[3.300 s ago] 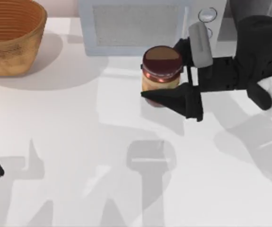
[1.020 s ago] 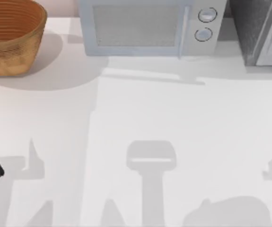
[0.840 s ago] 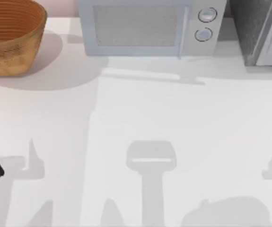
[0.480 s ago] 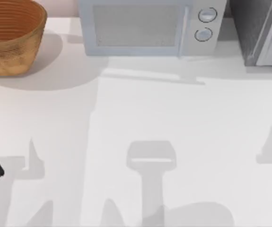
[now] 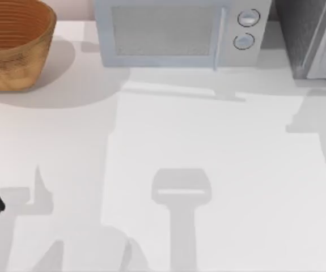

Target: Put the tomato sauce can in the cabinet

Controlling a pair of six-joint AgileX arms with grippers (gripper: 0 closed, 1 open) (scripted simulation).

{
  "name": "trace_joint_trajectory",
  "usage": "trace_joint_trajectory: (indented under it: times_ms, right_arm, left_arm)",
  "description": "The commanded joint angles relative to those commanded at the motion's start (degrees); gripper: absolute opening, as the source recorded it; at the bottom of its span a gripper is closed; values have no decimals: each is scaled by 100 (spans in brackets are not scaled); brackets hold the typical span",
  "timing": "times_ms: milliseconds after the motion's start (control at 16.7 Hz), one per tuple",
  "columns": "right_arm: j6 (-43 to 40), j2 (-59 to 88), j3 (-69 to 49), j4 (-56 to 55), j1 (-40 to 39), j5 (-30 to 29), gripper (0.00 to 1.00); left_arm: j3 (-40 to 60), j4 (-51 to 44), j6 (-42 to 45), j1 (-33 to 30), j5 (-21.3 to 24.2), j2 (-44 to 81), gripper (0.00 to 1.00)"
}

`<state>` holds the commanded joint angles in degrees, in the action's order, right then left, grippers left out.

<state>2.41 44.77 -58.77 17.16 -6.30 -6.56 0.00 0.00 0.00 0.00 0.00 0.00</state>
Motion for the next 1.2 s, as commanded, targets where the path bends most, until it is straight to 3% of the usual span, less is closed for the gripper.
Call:
trace_joint_trajectory:
  times_ms: [300, 540, 1200]
  right_arm:
    - [-49, 1864, -2726, 717, -242, -301, 0]
    - [-109, 2869, -4243, 1096, -399, -439, 0]
    - [-159, 3481, -5013, 1193, -423, -422, 0]
  left_arm:
    - [0, 0, 0, 0, 0, 0, 100]
    - [0, 0, 0, 0, 0, 0, 100]
    - [0, 0, 0, 0, 0, 0, 100]
